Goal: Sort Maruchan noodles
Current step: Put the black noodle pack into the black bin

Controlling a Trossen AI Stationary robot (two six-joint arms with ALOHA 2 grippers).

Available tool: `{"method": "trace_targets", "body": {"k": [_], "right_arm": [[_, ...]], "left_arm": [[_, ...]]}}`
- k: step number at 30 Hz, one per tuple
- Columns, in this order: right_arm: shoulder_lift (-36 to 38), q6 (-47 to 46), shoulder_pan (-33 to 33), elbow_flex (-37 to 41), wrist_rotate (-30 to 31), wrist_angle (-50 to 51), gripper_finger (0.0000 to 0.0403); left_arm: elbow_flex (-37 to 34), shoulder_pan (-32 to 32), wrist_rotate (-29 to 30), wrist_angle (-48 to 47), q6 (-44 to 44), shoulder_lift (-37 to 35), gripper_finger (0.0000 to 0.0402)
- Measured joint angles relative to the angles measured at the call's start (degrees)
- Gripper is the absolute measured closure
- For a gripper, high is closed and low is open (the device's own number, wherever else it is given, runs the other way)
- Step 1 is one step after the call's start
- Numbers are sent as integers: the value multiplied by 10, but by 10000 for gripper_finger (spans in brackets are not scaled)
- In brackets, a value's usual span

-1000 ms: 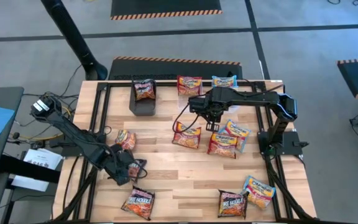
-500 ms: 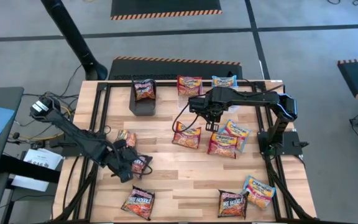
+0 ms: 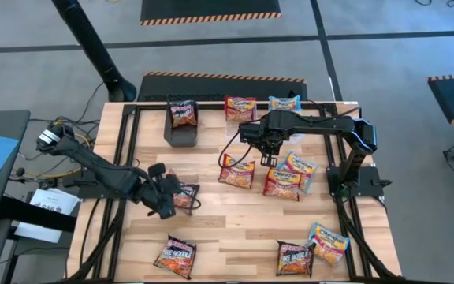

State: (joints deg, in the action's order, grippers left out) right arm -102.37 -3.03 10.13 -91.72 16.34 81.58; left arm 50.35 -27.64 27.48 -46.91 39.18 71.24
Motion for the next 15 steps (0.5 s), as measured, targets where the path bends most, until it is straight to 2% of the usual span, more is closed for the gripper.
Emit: {"method": "trace_targets", "body": {"k": [4, 12, 15], "right_arm": [[0, 0, 0, 0, 0, 0, 271], [0, 0, 0, 0, 0, 0, 271], [0, 0, 0, 0, 0, 0, 271]], "left_arm": [[16, 21, -3, -3, -33, 0, 401], [20, 72, -132, 0, -44, 1, 400], [20, 92, -176, 1, -69, 1, 388]]}}
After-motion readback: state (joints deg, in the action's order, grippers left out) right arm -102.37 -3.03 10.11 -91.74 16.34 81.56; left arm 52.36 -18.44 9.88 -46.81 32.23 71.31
